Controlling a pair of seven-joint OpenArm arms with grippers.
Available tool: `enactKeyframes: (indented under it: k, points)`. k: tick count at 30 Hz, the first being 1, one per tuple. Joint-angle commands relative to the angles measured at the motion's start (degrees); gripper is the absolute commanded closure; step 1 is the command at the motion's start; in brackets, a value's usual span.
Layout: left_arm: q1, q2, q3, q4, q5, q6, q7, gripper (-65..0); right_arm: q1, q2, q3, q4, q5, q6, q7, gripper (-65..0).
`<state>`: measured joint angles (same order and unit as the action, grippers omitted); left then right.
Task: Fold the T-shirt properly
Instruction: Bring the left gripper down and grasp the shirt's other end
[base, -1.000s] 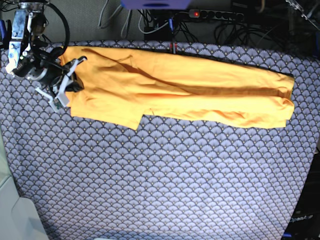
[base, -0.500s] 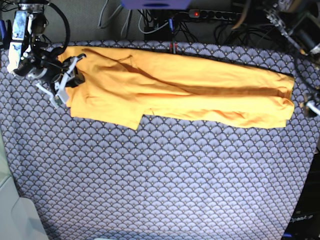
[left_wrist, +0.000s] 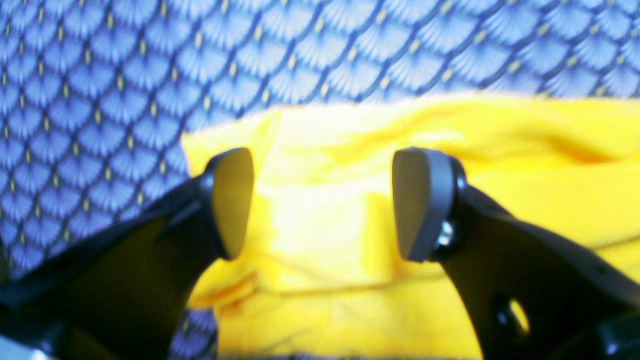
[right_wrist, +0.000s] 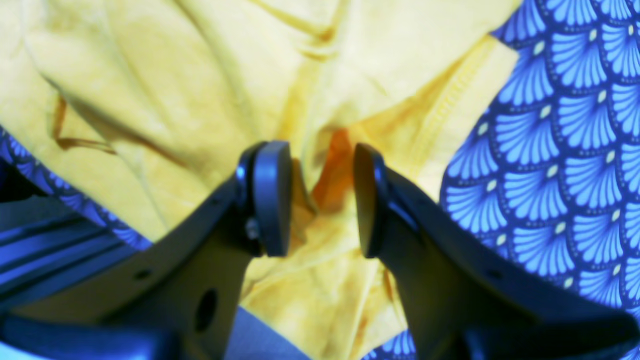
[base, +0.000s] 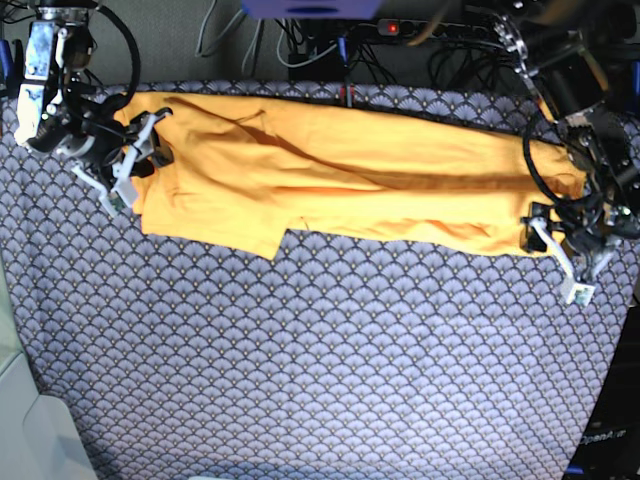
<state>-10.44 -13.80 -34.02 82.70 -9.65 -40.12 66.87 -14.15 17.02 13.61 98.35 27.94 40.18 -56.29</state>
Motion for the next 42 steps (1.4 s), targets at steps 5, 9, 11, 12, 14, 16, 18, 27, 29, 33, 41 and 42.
enactKeyframes:
  k: [5, 9, 11, 12, 14, 16, 18, 27, 29, 33, 41, 42]
  points:
    - [0.99, -3.03, -2.68, 0.69, -0.42, 0.12, -1.07, -18.6, 1.27, 0.79, 0.50, 1.04, 1.02, -0.18, 0.95, -22.5]
    - [0.81, -3.21, -2.60, -1.60, -0.33, 0.12, -1.07, 0.0, 1.36, 0.79, 0.50, 1.04, 1.02, -0.18, 0.86, -22.5]
    - [0.55, -3.56, -2.51, -3.79, -0.33, 0.12, -1.42, 0.0, 1.36, 0.79, 0.50, 1.04, 1.02, -0.18, 0.86, -22.5]
    - [0.46, -3.56, -2.51, -5.03, -0.33, 0.12, -1.51, 0.0, 1.36, 0.79, 0.50, 1.04, 1.02, -0.18, 0.86, -22.5]
    - [0.28, -3.65, -2.68, -6.96, -0.33, 0.12, -1.60, 0.0, 1.36, 0.79, 0.50, 1.04, 1.02, -0.18, 0.95, -22.5]
    - [-0.24, -3.82, -2.86, -7.31, -0.33, 0.12, -1.60, 0.0, 1.36, 0.96, 0.50, 1.04, 1.02, -0.18, 0.95, -22.5]
    - [-0.33, -4.35, -2.95, -7.31, -0.33, 0.12, -1.51, 0.0, 1.36, 1.05, 0.50, 1.04, 1.02, -0.18, 0.95, -22.5]
    - [-0.42, -7.60, -2.95, -7.22, -0.42, 0.12, -0.89, 0.0, 1.45, 1.05, 0.50, 1.04, 1.02, -0.18, 1.04, -22.5]
    - [-0.33, -8.22, -2.95, -7.22, -0.42, 0.12, -0.89, 0.0, 1.45, 1.05, 0.50, 1.04, 1.02, -0.18, 1.04, -22.5]
    - [-0.16, -8.31, -2.95, -7.75, -0.42, 0.12, -1.07, 0.0, 2.15, 1.05, 0.50, 0.78, 1.02, -0.18, 1.04, -22.5]
    - [0.99, -8.66, -2.95, -7.93, -0.42, 0.12, -1.51, 0.0, 2.24, 1.49, 0.50, 1.22, 1.02, -0.18, 0.86, -22.5]
    - [0.99, -8.66, -2.95, -8.01, -0.42, 0.12, -1.60, 0.0, 2.24, 2.11, 0.50, 1.22, 1.20, -0.18, 0.86, -22.5]
